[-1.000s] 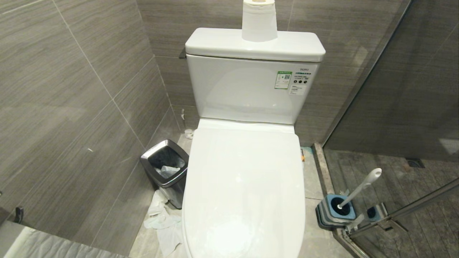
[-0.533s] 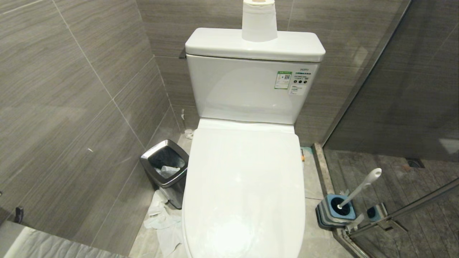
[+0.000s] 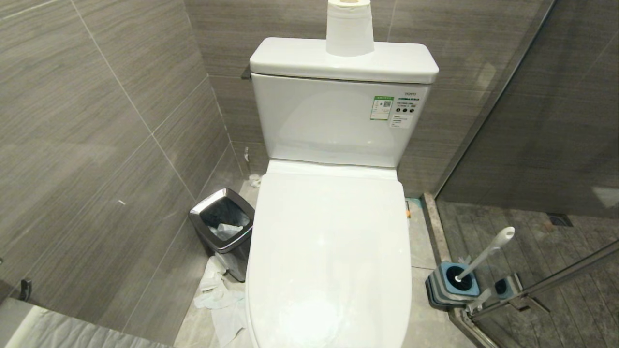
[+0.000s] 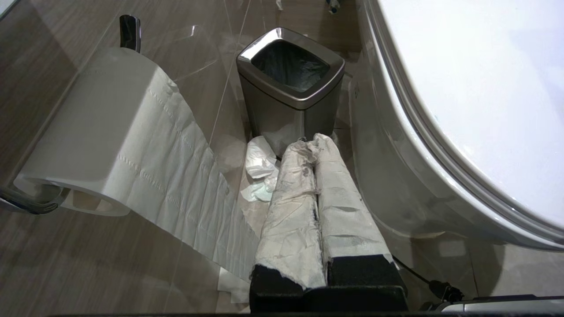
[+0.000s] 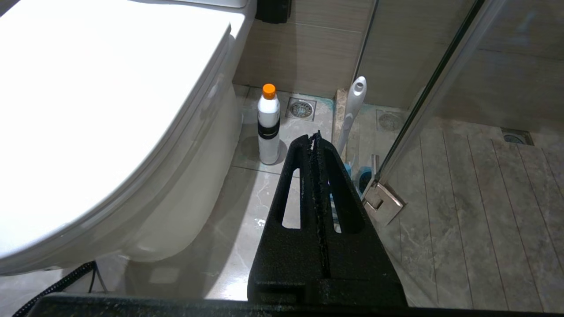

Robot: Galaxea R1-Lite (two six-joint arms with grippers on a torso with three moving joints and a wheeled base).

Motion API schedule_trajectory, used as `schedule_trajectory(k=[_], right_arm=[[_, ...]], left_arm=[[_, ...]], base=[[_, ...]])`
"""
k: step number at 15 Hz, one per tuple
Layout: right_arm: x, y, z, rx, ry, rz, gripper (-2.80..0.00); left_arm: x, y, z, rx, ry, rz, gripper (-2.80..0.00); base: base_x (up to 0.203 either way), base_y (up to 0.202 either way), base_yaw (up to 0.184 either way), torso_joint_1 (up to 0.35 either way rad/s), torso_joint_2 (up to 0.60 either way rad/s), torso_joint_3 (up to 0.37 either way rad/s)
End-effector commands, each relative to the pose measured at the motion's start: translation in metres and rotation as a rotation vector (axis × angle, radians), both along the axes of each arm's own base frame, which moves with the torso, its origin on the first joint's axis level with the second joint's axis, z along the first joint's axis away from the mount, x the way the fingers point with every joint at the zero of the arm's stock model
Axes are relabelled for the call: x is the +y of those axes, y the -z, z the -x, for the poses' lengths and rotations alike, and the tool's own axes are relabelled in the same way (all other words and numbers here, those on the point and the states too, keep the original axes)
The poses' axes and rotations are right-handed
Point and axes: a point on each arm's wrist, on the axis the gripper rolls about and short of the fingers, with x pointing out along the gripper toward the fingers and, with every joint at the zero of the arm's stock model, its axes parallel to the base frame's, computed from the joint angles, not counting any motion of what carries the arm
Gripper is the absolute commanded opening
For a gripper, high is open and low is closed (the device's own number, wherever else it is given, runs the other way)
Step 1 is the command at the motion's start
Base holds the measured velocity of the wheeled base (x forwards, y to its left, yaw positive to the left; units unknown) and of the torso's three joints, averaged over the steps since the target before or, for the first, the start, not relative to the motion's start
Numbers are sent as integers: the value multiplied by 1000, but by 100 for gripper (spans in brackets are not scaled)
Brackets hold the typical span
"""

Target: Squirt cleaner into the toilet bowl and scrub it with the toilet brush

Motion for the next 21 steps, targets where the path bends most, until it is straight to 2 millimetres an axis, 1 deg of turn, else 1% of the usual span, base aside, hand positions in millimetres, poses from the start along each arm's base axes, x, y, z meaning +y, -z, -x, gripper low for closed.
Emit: schedule_trajectory(k=[1, 21], right_arm=[[0, 7, -2, 24, 0, 0, -280], [0, 7, -2, 24, 0, 0, -280]], left_arm=[[0, 0, 0, 2, 0, 0, -280], [0, 0, 0, 2, 0, 0, -280]], base=[[0, 0, 0, 0, 0, 0], [0, 0, 0, 0, 0, 0]])
